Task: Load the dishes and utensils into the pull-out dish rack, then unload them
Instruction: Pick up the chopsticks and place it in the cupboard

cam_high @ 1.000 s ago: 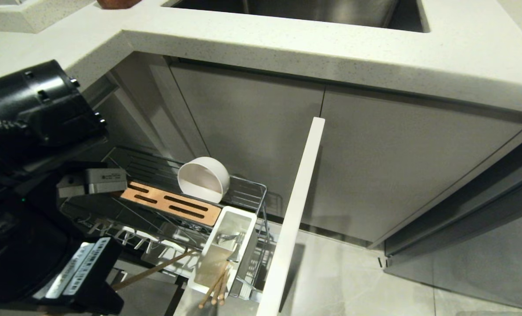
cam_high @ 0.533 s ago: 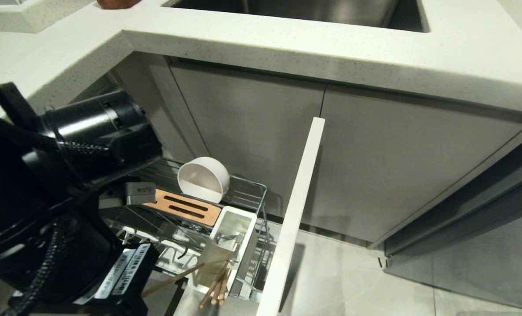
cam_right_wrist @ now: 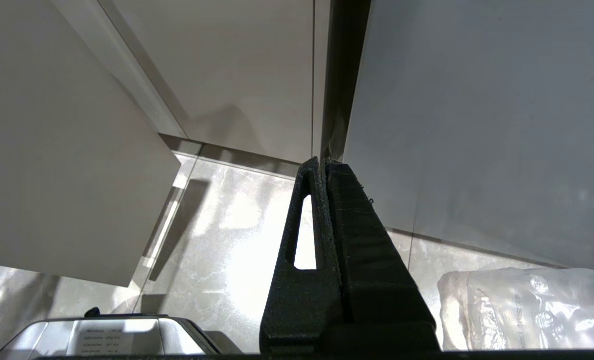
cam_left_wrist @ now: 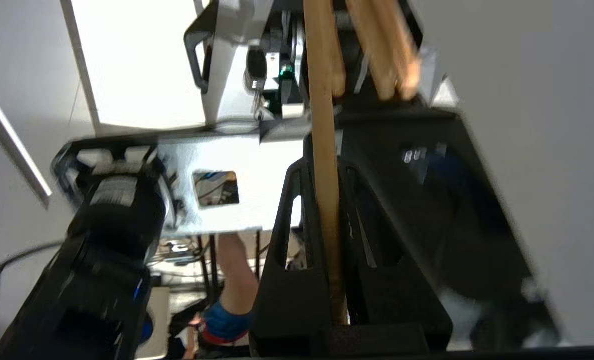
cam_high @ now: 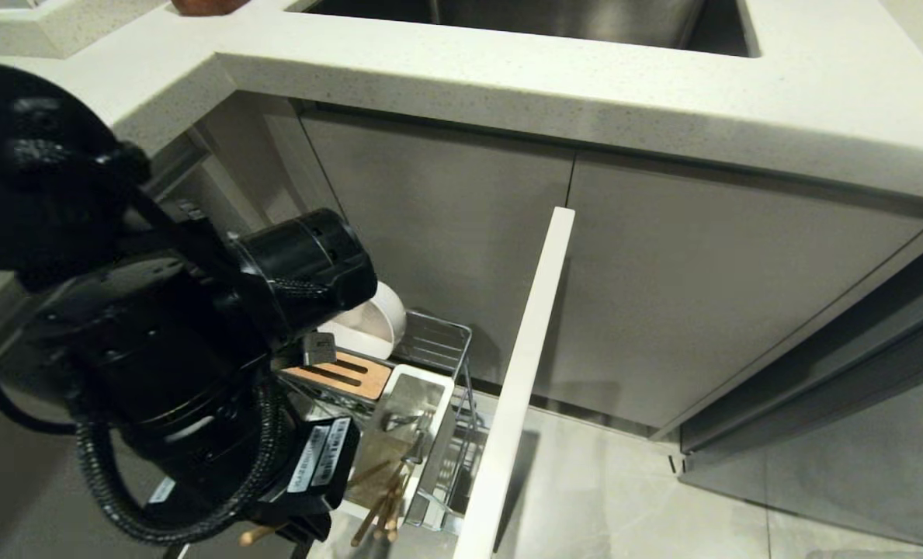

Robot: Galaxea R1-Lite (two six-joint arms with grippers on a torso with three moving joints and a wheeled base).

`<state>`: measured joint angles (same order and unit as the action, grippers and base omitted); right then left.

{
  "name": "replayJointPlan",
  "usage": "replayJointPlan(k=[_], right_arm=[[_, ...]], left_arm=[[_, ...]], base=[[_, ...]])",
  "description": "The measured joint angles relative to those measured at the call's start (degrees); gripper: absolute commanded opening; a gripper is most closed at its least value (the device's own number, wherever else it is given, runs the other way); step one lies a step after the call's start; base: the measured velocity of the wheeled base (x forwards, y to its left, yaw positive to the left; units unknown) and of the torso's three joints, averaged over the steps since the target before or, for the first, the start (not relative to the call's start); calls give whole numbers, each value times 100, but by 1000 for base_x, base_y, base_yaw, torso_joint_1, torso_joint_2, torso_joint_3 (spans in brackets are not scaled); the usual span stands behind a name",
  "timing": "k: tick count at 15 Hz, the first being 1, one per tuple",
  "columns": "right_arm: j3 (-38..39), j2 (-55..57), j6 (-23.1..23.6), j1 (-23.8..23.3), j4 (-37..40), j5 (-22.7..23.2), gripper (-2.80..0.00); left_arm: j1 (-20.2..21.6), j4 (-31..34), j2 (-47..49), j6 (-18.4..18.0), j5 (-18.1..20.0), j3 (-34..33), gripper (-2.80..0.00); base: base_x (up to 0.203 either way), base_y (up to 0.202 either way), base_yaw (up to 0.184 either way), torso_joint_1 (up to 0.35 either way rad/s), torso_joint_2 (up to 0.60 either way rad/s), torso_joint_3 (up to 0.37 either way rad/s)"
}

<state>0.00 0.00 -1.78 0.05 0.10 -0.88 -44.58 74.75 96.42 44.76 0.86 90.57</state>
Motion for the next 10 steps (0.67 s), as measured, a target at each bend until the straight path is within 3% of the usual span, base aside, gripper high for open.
replayJointPlan(k=[6,10], right_arm=[[0,0,2,0,0,0,-280],[0,0,2,-2,0,0,-280]], left_arm=[[351,-485,443,-28,37,-212,-280],[634,-720,676,-112,374,-238,-280]], base=[[0,0,0,0,0,0],[0,0,0,0,0,0]])
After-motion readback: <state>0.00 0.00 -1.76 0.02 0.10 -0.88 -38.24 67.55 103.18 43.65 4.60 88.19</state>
